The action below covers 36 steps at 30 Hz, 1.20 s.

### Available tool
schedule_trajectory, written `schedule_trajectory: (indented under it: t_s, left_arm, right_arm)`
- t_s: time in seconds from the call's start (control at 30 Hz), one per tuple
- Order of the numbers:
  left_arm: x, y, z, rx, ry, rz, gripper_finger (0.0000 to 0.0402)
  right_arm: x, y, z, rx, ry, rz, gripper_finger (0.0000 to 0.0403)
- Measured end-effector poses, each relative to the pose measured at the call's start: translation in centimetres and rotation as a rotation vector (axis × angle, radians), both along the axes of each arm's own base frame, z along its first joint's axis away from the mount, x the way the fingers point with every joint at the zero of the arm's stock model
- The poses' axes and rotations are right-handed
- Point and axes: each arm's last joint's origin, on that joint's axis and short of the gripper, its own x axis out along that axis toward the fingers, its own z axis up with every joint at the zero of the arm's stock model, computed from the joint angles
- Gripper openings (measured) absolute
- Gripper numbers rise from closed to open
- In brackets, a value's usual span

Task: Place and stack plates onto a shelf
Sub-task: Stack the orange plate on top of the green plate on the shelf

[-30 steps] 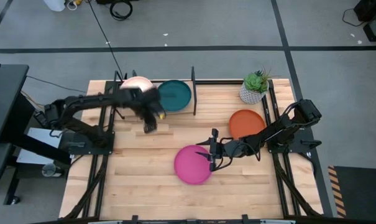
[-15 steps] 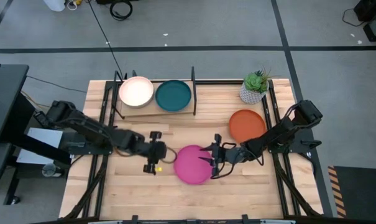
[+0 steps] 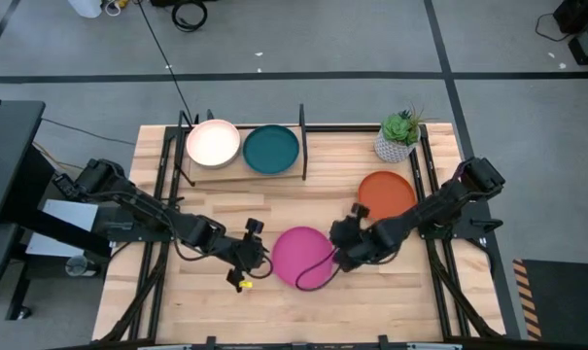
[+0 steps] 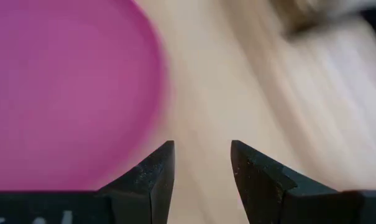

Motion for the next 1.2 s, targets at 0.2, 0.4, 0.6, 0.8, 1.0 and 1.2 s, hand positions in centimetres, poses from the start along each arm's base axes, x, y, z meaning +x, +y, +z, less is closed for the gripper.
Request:
schedule_trajectory:
  t_s: [0.2, 0.4, 0.6, 0.8, 1.0, 1.2]
  left_arm:
    - [-0.6, 0.3, -0.5, 0.013, 0.076, 0.03, 0.0144]
    - [-1.8, -0.1, -0.6, 0.064, 0.138, 0.023, 0.0144]
    - [-1.9, -0.2, -0.7, 0.074, 0.146, 0.021, 0.0144]
    - [-2.0, -0.2, -0.7, 0.078, 0.153, 0.02, 0.0144]
    - [-2.0, -0.2, -0.8, 0.081, 0.159, 0.021, 0.0144]
    - [-2.1, -0.1, -0.8, 0.078, 0.168, 0.031, 0.0144]
  right_arm:
    - [-2.7, -2.8, 0.9, -0.054, 0.334, -0.241, 0.0164]
    - [-4.6, -4.4, -0.2, -0.029, 0.504, -0.356, 0.0188]
    - [-5.1, -5.0, -1.5, 0.06, 0.586, -0.335, 0.0228]
    - [-5.7, -6.0, -3.0, 0.121, 0.638, -0.315, 0.0241]
    - [-5.9, -7.1, -4.1, 0.169, 0.638, -0.296, 0.0185]
    - [-5.3, -7.5, -3.8, 0.168, 0.652, -0.259, 0.008]
